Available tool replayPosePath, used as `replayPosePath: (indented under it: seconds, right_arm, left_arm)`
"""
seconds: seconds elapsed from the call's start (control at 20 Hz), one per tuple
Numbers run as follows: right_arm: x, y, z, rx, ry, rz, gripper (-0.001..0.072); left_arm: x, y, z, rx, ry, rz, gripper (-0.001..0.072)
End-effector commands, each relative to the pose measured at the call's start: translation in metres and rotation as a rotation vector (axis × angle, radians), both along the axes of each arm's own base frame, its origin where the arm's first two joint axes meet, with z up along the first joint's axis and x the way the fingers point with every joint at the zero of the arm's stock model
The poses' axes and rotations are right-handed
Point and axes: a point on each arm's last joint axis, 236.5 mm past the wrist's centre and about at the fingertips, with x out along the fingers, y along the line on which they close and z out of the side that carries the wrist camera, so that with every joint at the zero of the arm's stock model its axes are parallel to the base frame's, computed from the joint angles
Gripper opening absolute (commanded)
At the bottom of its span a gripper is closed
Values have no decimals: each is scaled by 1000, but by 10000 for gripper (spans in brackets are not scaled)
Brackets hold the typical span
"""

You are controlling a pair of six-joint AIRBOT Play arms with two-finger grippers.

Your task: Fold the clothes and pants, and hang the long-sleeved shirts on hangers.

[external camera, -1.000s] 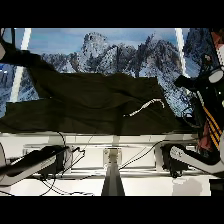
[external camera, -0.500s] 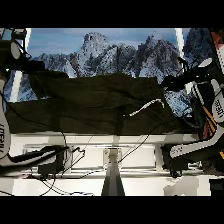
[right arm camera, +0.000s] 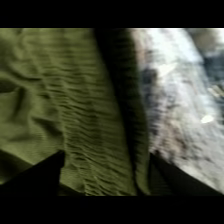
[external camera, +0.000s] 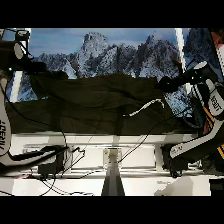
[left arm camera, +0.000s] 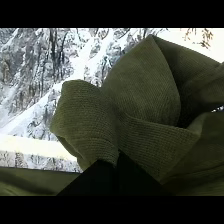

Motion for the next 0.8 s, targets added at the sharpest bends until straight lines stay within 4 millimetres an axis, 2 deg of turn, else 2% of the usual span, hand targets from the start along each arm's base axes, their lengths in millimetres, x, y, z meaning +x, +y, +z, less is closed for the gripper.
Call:
replayPosePath:
  seconds: [0.0,0.1,0.2,0.25,0.35,0.45,0.55,0.6,0.65,0.75]
  right_arm:
    - [-2,28,1,100,-39,93,408]
    - [12,43,16,148,-128,122,93]
    - [33,48,39,170,-216,103,35]
    - [43,44,49,144,-265,97,34]
    - [65,23,68,30,-380,69,34]
    - [82,-20,86,-154,-461,-21,33]
    - [84,-73,104,-349,-497,-98,33]
    - [79,-97,112,-424,-498,-131,33]
    - [72,-120,121,-487,-489,-169,34]
    - [57,-148,133,-540,-462,-225,33]
  left_arm:
    - [1,0,0,0,-2,-1,16]
    - [2,0,0,0,-10,-3,15]
    - [7,0,3,1,-31,-8,15]
    - [10,0,7,4,-47,-10,16]
    - [14,6,25,34,-98,-15,16]
    - [16,20,58,107,-176,-19,15]
    - [13,24,88,127,-257,-19,16]
    - [11,23,97,125,-278,-18,16]
    - [9,21,101,115,-290,-18,16]
    - [10,10,94,62,-281,-19,15]
